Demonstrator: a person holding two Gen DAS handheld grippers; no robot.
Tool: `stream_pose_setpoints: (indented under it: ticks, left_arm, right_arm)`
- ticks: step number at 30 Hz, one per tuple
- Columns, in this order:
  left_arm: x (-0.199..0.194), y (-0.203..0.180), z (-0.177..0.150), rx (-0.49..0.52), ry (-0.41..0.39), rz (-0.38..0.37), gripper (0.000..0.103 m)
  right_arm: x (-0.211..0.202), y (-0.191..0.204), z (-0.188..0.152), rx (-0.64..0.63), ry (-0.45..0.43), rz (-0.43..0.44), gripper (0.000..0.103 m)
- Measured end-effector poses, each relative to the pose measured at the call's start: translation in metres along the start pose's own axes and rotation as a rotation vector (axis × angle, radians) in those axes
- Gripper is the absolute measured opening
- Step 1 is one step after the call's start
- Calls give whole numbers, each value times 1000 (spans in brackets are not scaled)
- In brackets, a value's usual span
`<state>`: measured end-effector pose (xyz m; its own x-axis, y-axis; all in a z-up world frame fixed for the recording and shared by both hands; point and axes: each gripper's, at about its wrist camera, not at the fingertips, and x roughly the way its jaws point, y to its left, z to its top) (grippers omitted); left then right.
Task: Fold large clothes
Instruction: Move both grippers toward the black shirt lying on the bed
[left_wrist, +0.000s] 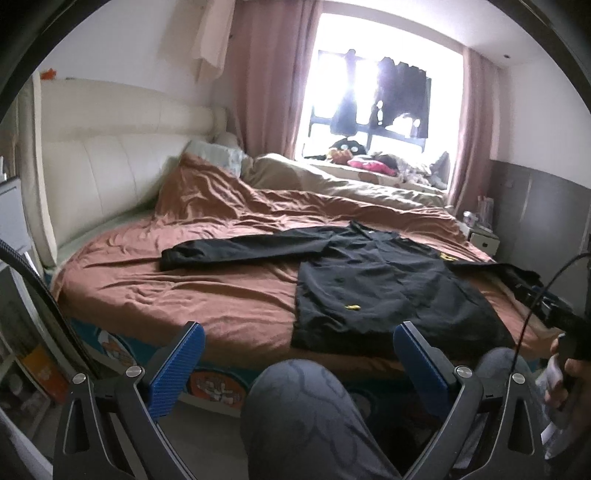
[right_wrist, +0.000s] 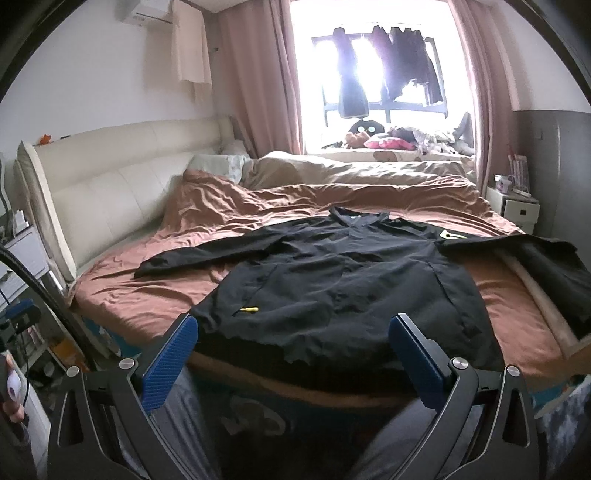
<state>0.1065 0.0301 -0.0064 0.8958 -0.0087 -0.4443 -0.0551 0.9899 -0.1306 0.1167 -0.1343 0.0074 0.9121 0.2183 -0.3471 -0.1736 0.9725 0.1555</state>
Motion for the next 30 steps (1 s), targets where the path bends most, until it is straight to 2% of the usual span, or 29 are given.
stream_pose_setpoints:
  ticks: [6,12,20,24,30]
  left_arm:
    - [64,21,24,-38,68,5,102]
    - [134,51,47,-101,136,37,102]
    - [199,76,67,-114,214,96,101]
    - [227,88,72,-126,245,97,100]
    - [279,120,80,-208,299,83,96]
  right_arm:
    - [56,-10,29,7,54,7,103]
    - [109,-10,60,0,64,34,103]
    - [184,-17,80,0,108,71,103]
    - [220,-21,91,14,131,81,103]
    - [269,-20,112,-11,153,111,103]
